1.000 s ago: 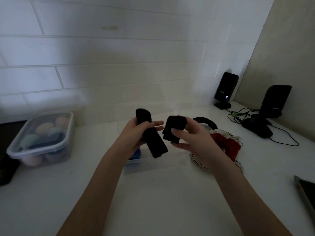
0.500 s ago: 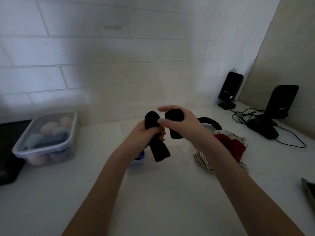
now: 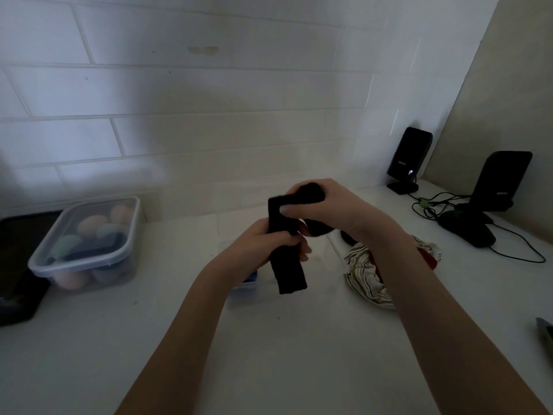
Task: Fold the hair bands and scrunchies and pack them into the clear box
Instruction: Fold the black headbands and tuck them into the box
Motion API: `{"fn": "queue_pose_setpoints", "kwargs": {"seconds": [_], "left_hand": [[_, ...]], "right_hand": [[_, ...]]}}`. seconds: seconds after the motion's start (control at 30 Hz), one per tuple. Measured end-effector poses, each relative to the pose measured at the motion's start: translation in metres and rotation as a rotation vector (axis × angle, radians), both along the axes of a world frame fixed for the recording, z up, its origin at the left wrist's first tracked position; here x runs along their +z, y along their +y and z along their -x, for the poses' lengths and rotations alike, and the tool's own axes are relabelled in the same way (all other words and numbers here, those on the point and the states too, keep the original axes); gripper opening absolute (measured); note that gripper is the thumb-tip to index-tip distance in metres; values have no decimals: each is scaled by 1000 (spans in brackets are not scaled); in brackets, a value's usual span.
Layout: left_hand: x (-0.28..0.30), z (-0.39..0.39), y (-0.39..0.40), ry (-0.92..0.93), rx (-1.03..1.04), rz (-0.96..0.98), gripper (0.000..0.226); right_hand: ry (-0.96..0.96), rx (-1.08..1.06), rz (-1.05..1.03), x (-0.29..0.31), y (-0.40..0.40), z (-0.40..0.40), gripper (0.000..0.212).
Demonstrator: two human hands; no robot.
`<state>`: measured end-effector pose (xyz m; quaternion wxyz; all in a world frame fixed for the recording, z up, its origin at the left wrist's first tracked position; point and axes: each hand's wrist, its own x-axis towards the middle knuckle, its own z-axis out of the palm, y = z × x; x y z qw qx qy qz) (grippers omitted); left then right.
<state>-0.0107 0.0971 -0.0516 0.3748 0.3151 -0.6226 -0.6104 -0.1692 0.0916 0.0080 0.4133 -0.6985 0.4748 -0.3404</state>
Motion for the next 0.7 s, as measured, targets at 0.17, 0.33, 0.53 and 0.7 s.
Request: {"fn": "queue_pose_setpoints", "kwargs": {"seconds": [0.17, 0.33, 0.53, 0.7], "left_hand": [[0, -2, -4, 59, 99, -85, 26], [-1, -3, -4, 90, 206, -141, 29], [-1, -1, -5, 157, 244, -198, 22], [2, -3, -8, 348, 249, -379, 31]], "right_hand": [[-287, -308, 196, -10, -1, -7, 12], [-143, -199, 492, -26, 12, -13, 17], [144, -168, 715, -55, 21, -3, 24], [384, -187, 698, -62, 25, -2, 33]]}}
